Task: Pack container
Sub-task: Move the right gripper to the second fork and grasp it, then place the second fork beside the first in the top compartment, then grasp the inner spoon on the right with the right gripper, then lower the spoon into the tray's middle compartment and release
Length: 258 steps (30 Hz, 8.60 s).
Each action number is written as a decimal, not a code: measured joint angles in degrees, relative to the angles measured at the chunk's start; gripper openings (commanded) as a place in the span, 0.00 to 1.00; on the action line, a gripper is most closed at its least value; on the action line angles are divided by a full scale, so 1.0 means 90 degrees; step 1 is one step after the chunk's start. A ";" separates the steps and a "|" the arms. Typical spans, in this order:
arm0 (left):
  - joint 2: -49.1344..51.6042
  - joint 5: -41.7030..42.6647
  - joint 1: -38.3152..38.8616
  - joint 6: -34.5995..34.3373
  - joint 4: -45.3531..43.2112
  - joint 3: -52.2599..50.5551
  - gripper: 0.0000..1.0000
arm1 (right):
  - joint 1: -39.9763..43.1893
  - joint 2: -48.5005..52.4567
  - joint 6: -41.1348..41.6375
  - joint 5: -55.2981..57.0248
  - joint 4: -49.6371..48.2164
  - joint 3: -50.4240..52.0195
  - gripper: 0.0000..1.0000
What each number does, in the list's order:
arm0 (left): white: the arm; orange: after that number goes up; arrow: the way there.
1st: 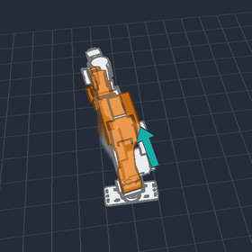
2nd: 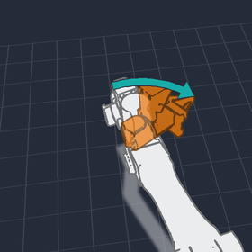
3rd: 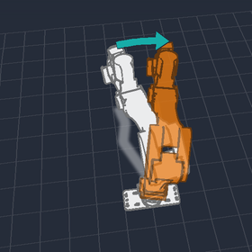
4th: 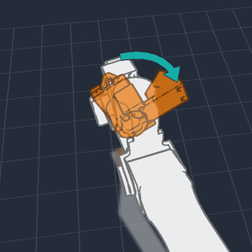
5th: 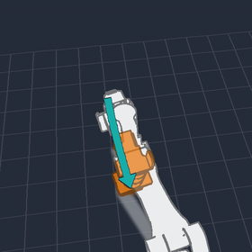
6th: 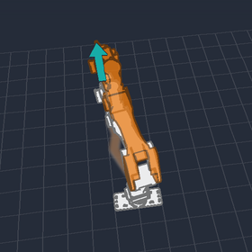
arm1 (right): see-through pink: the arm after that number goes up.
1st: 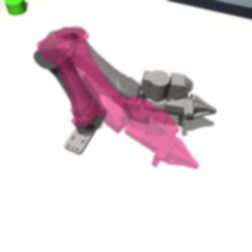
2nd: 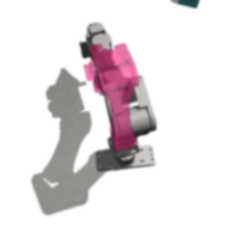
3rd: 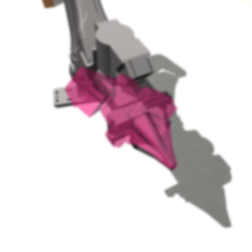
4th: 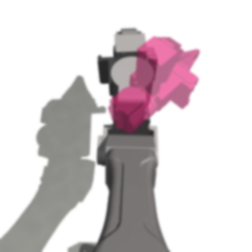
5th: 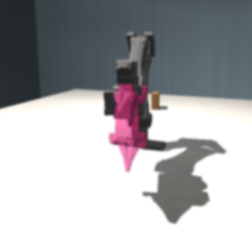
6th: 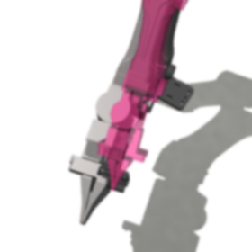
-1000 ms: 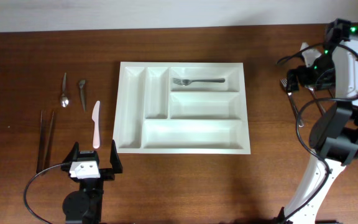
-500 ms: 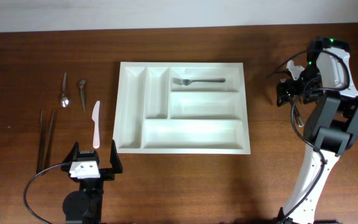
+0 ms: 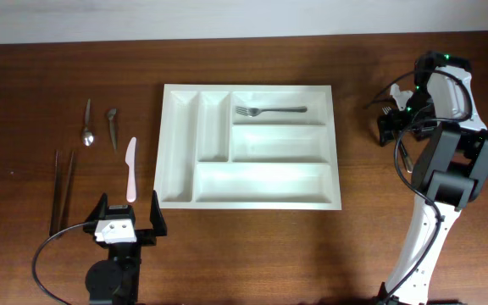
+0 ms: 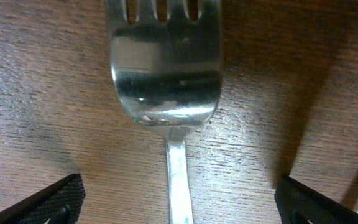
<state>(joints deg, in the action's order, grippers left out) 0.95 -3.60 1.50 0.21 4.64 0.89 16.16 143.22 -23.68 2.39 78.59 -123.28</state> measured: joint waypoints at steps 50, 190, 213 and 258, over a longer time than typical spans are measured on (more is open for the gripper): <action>0.0000 0.0000 0.0000 0.0000 0.0000 0.0000 0.99 | -0.1336 0.0240 0.4073 -0.1389 0.1013 -0.3752 0.04; 0.0000 0.0000 0.0000 0.0000 0.0000 0.0000 0.99 | -0.1008 0.0102 0.6892 -0.3116 0.1559 -0.3791 0.04; 0.0000 0.0000 0.0000 0.0000 0.0000 0.0000 0.99 | -0.3772 0.0102 1.4212 -0.1651 0.2045 -0.3776 0.05; 0.0000 0.0000 0.0000 0.0000 0.0000 0.0000 0.99 | -0.2229 0.0036 0.8905 0.2846 0.1768 -0.3062 0.99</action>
<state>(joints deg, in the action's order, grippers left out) 0.95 -3.60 1.50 0.21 4.64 0.89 -3.90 143.55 56.47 28.01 94.50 -150.85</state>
